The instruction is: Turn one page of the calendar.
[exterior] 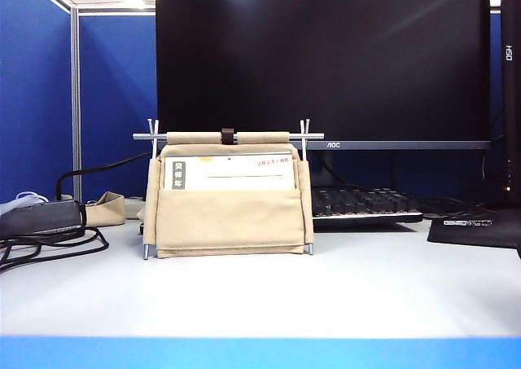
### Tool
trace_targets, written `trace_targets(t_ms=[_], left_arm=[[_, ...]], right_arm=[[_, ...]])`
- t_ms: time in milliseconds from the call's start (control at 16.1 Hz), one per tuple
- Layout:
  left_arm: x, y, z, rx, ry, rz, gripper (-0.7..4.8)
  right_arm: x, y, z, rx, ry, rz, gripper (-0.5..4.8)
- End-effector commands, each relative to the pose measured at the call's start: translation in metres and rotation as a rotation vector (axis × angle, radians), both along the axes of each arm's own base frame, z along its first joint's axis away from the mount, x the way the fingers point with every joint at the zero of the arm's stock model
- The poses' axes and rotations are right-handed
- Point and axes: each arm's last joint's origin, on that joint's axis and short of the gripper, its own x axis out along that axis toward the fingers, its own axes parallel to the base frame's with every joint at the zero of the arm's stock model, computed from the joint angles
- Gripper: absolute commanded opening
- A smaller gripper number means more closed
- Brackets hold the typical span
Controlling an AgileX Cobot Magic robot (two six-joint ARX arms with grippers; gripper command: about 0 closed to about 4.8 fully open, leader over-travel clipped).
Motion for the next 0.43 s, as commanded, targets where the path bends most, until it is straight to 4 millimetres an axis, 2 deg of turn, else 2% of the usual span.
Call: trace_targets(t_ms=[62, 434], left_arm=[[-0.0006, 0.0002, -0.0014, 0.011, 0.013, -0.003, 0.24], [-0.0006, 0.0002, -0.0014, 0.011, 0.013, -0.003, 0.24]], right_arm=[[0.0001, 0.0001, 0.0001, 0.005, -0.005, 0.001, -0.06], [-0.0013, -0.0003, -0.0025, -0.002, 0.026, 0.006, -0.05]])
